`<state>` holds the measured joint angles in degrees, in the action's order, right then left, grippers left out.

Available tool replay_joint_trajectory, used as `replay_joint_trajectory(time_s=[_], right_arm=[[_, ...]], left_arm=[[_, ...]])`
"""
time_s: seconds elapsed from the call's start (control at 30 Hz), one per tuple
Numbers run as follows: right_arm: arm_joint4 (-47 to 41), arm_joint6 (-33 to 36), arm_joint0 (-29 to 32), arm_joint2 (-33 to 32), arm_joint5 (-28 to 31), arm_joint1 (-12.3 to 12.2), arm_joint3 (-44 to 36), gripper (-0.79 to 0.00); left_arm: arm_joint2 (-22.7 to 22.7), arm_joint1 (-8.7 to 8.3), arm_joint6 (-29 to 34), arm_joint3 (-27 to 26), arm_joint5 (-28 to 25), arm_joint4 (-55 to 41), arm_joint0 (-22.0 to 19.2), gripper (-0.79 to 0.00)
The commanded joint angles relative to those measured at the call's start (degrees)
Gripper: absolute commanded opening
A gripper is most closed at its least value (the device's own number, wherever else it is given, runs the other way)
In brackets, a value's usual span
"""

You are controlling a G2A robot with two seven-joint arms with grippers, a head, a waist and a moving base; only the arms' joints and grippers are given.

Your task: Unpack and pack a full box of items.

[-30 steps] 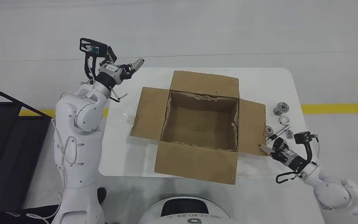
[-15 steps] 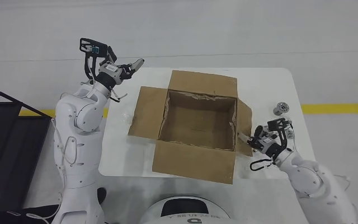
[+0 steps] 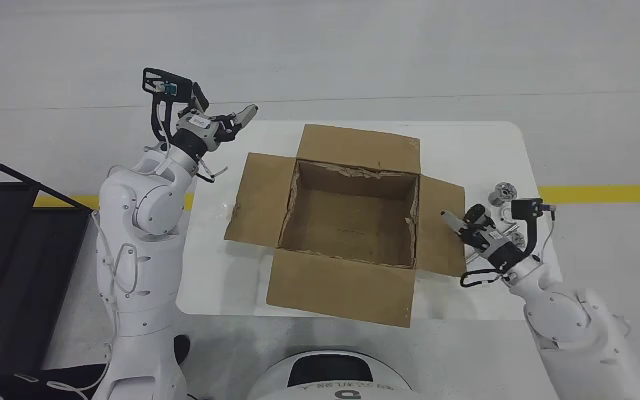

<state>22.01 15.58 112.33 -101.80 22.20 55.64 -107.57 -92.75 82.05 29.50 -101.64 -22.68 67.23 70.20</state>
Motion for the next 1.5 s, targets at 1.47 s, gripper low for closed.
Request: replay_joint_trajectory(time_s=[1.47], right_arm=[[28.87,2.56,-7.14,-1.49,-24.82,1.37,16.82,-0.092]], left_arm=[[-0.04,0.0,0.0,0.0,0.0,-0.05,-0.01,0.0]])
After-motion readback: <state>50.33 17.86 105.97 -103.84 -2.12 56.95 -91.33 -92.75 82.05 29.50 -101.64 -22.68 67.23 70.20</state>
